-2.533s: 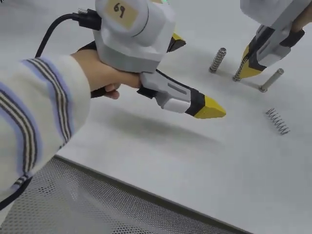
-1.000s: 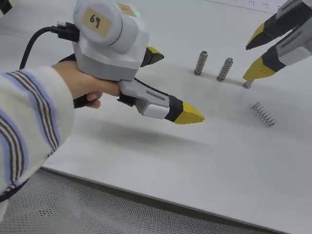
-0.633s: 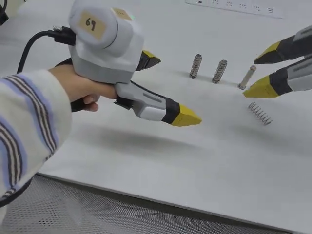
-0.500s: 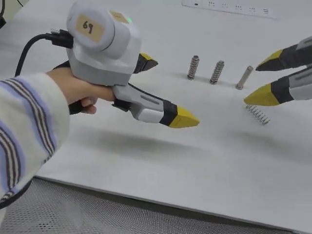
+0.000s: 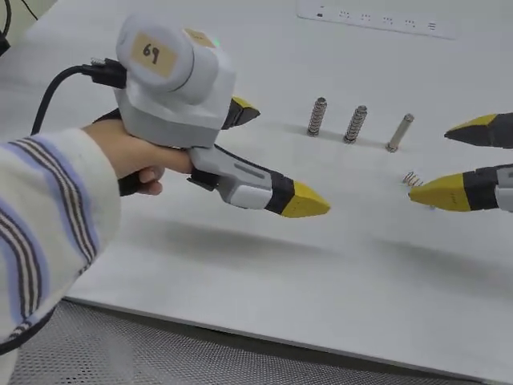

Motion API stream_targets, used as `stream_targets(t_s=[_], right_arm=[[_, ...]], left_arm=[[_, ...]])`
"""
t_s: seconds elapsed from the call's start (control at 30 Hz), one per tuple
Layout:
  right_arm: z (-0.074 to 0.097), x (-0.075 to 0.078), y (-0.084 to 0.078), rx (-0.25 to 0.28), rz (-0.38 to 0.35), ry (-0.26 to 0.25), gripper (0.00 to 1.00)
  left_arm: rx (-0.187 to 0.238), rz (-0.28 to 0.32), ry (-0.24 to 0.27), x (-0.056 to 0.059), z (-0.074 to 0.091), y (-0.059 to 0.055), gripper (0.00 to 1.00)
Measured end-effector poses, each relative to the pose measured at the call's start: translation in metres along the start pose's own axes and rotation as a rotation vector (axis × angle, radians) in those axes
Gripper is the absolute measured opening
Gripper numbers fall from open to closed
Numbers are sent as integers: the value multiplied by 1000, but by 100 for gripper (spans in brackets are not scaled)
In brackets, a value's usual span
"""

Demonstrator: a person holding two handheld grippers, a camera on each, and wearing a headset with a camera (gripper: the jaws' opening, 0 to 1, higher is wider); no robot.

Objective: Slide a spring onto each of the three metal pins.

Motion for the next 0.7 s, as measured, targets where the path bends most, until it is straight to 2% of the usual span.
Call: stream_targets(t_s=[0.17,0.27,0.4,0.43,0.5,0.7], right_arm=[[1,-4,-13,58,-93,-18,74],[2,-9,-16,102,-124,-4,77],[4,-10,-14,195,-155,0,84],[6,-9,-11,241,-163,-3,85],[9,-8,-9,280,-197,1,89],[11,-7,-12,322,-217,-2,97]], left_arm=[[8,25,-28,4,0,2,94],[6,9,-14,3,2,2,92],[7,17,-5,2,2,2,92],[4,12,-5,2,2,2,91],[-9,7,-4,3,1,0,92],[-36,3,-9,6,-3,-5,92]])
Point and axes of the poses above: the centre of the closed fingertips' face, and the gripper's own axes: z roughly backward along the fingers, x roughly to its right, y roughly out of its top, the point moved 3 cm from there along z, roughly backward along the fingers, and after that the axes turned 12 degrees about -x, right-handed, at the moved point
